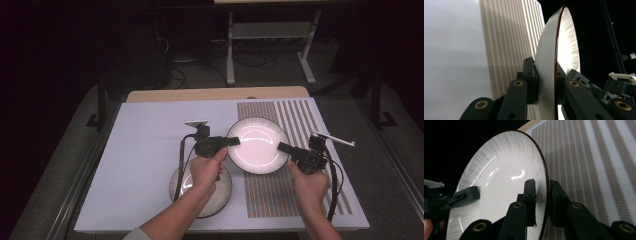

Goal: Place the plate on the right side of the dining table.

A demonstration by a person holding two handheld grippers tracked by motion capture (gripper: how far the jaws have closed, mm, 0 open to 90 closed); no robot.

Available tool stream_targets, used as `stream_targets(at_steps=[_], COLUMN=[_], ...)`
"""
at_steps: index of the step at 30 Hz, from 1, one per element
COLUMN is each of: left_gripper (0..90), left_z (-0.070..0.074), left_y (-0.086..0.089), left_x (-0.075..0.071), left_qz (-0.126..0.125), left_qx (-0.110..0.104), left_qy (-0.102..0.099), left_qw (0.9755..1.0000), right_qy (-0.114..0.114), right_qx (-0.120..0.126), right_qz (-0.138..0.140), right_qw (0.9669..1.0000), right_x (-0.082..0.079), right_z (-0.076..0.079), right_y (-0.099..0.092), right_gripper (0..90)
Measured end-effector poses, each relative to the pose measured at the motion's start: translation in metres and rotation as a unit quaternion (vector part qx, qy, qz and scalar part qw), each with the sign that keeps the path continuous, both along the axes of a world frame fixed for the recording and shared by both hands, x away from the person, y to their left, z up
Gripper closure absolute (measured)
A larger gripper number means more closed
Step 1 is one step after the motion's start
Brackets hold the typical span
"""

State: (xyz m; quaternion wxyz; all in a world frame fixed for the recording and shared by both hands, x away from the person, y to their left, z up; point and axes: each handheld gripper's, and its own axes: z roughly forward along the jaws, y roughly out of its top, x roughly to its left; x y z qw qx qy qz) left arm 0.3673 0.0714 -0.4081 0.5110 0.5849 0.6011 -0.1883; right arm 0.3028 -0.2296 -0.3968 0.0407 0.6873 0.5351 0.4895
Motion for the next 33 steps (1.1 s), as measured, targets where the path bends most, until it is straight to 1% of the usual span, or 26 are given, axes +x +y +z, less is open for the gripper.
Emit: stream_targets(at_steps=[2, 5, 6, 7, 9, 11, 12, 13, 16, 17, 20, 23, 25, 30, 32, 33], left_gripper=[78.9, 78.8, 78.7, 78.7, 78.7, 78.6, 78.6, 78.6, 78.2, 78.1, 77.8, 77.5, 77.3, 76.8, 76.7, 76.7], left_z=[-0.001, -0.002, -0.003, -0.003, -0.004, -0.007, -0.009, -0.011, -0.017, -0.018, -0.022, -0.028, -0.033, -0.044, -0.046, -0.048], left_y=[-0.011, -0.025, -0.03, -0.035, -0.045, -0.055, -0.059, -0.064, -0.076, -0.08, -0.087, -0.095, -0.099, -0.109, -0.111, -0.113], left_x=[0.004, 0.009, 0.011, 0.012, 0.016, 0.019, 0.021, 0.023, 0.029, 0.032, 0.037, 0.045, 0.048, 0.055, 0.056, 0.058], left_qz=[-0.009, -0.015, -0.019, -0.021, -0.027, -0.033, -0.035, -0.038, -0.046, -0.046, -0.048, -0.046, -0.046, -0.047, -0.046, -0.046], left_qx=[0.005, 0.007, 0.01, 0.012, 0.016, 0.016, 0.014, 0.013, 0.013, 0.015, 0.02, 0.022, 0.022, 0.026, 0.027, 0.031], left_qy=[-0.003, -0.003, -0.007, -0.006, -0.01, -0.009, -0.005, -0.004, 0.0, -0.003, -0.005, 0.002, 0.002, 0.012, 0.014, 0.015], left_qw=[0.9999, 0.9999, 0.9997, 0.9997, 0.9995, 0.9993, 0.9993, 0.9992, 0.9989, 0.9988, 0.9986, 0.9987, 0.9987, 0.9985, 0.9985, 0.9983], right_qy=[0.0, 0.003, 0.003, 0.003, 0.004, 0.008, 0.011, 0.011, 0.011, 0.012, 0.015, 0.017, 0.021, 0.028, 0.031, 0.034], right_qx=[-0.001, 0.001, 0.002, 0.002, 0.001, 0.001, -0.001, -0.001, -0.003, -0.006, -0.006, -0.006, -0.009, -0.013, -0.015, -0.015], right_qz=[-0.007, -0.019, -0.026, -0.026, -0.033, -0.039, -0.045, -0.045, -0.049, -0.05, -0.052, -0.055, -0.058, -0.062, -0.064, -0.065], right_qw=[1.0, 0.9998, 0.9997, 0.9997, 0.9995, 0.9992, 0.9989, 0.9989, 0.9987, 0.9986, 0.9985, 0.9983, 0.9981, 0.9976, 0.9973, 0.9972], right_x=[0.0, -0.001, -0.001, -0.001, -0.001, 0.0, 0.0, 0.0, 0.001, 0.002, 0.005, 0.009, 0.013, 0.02, 0.022, 0.023], right_z=[-0.001, -0.005, -0.006, -0.006, -0.008, -0.01, -0.012, -0.012, -0.015, -0.017, -0.021, -0.027, -0.03, -0.038, -0.04, -0.042], right_y=[-0.007, -0.02, -0.028, -0.028, -0.037, -0.046, -0.054, -0.054, -0.065, -0.069, -0.076, -0.082, -0.085, -0.094, -0.095, -0.097], right_gripper=[76.8, 76.7, 76.6, 76.6, 76.5, 76.4, 76.6, 76.6, 76.8, 76.8, 76.8, 76.8, 76.8, 76.9, 76.7, 76.8])
